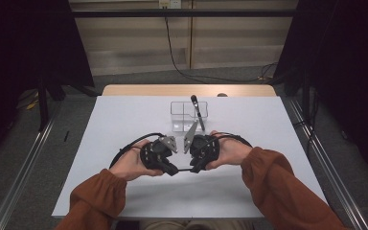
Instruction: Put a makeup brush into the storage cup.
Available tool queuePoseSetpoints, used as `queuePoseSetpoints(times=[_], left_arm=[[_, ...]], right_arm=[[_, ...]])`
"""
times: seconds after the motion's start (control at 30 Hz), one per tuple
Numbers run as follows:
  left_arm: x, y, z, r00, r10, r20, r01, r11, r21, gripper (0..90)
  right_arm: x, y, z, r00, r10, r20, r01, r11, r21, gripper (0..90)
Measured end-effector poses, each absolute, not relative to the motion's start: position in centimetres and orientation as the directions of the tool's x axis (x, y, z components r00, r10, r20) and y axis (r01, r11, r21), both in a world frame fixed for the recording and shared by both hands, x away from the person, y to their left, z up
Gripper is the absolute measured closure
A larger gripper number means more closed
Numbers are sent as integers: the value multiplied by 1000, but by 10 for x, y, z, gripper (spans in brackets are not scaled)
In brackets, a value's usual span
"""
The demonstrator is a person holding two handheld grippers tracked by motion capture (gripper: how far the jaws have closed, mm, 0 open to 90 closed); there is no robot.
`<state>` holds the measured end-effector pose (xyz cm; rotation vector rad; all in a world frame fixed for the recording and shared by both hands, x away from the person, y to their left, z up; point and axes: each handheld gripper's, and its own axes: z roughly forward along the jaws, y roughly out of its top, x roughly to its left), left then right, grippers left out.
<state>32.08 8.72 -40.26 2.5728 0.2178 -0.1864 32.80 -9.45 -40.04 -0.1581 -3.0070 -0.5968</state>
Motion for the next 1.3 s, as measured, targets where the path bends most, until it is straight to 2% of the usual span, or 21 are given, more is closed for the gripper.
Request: queuePoseSetpoints(times=[0.43, 0.73, 1.3], left_arm=[[321, 95, -401, 973, 146, -178, 220, -823, 525, 857], [321, 105, -403, 969, 171, -176, 240, -807, 539, 857], [322, 119, -403, 965, 194, -179, 262, -785, 562, 857]], right_arm=[[328, -105, -398, -985, 136, 104, 168, 887, 430, 416], [327, -118, -400, -977, 189, 94, 211, 858, 468, 280], [324, -143, -398, -958, 269, 102, 278, 779, 562, 168]])
